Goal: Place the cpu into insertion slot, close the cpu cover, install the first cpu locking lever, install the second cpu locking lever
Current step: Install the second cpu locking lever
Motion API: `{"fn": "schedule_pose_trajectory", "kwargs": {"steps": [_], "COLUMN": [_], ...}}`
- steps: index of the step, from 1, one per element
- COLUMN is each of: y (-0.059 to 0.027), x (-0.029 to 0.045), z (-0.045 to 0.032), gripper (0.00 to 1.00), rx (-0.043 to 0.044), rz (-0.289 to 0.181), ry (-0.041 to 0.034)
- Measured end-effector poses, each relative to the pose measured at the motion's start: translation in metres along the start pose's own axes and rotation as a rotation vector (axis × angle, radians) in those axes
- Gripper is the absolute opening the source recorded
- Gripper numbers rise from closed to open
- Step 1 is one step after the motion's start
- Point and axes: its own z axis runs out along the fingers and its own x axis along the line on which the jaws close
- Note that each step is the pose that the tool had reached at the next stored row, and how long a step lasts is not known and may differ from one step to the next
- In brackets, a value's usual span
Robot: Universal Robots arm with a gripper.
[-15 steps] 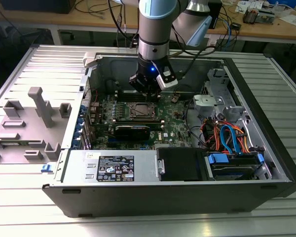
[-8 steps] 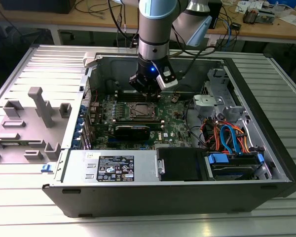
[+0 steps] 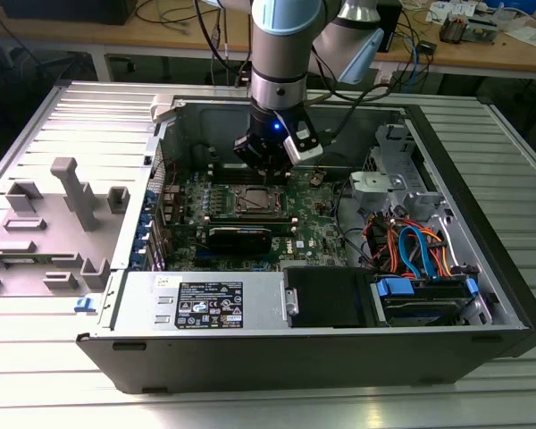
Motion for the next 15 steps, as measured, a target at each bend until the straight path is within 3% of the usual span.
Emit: {"fn": "schedule_pose_trajectory", "kwargs": {"steps": [15], "y": [0.0000], "x": [0.0000], "z": [-0.0018], "gripper": [0.11], "rx": [-0.0005], "rz": [0.000], "ry": [-0.0001]}}
